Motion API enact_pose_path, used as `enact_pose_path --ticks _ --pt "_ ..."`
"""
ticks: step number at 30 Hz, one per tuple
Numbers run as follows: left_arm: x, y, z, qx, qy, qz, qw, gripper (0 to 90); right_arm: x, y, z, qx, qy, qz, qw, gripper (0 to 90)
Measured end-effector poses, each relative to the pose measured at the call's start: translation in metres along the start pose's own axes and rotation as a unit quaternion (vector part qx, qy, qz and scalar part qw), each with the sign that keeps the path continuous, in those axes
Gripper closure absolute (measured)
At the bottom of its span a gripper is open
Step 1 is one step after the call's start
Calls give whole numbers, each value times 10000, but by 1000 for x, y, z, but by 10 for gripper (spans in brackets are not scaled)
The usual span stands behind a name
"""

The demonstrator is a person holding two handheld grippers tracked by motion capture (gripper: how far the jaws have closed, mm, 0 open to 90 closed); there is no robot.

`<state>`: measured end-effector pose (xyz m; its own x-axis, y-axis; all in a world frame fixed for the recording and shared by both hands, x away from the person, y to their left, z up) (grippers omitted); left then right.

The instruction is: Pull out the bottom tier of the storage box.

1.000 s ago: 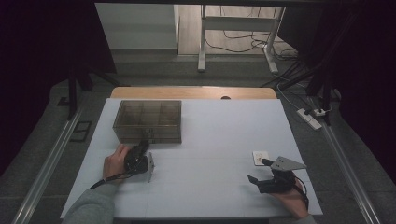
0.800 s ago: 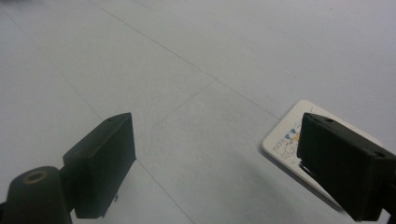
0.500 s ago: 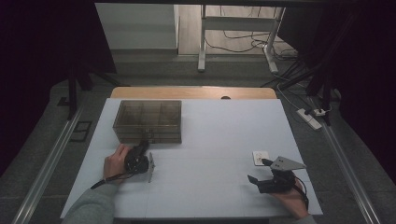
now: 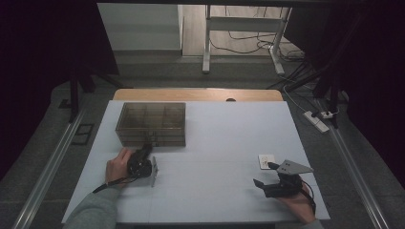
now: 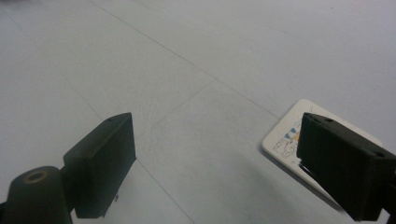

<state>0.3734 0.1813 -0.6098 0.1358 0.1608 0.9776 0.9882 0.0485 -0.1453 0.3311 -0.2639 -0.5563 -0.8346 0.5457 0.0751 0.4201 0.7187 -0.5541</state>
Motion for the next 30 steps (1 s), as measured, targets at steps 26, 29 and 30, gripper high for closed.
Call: enact_pose_path --ticks 26,29,30 --pt "1 -5 1 -90 9 -46 9999 800 0 0 0 0 7 -3 10000 116" --pt "2 -5 1 -99 5 -57 9999 801 0 0 0 -8 2 -3 10000 116" --pt "2 -5 1 -91 13 -50 9999 801 0 0 0 -14 2 -2 10000 116"
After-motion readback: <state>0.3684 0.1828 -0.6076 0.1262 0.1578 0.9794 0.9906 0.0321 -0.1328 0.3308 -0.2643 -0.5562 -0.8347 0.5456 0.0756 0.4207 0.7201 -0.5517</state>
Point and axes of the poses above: each handheld gripper's, and its own axes: y roughly forward along the jaws, z roughly out of its underside, x roughly to its left, the point moved 7 cm from there along y, roughly forward along the jaws, and after that the axes turned 10 degrees about -z, right-handed, at the moved point
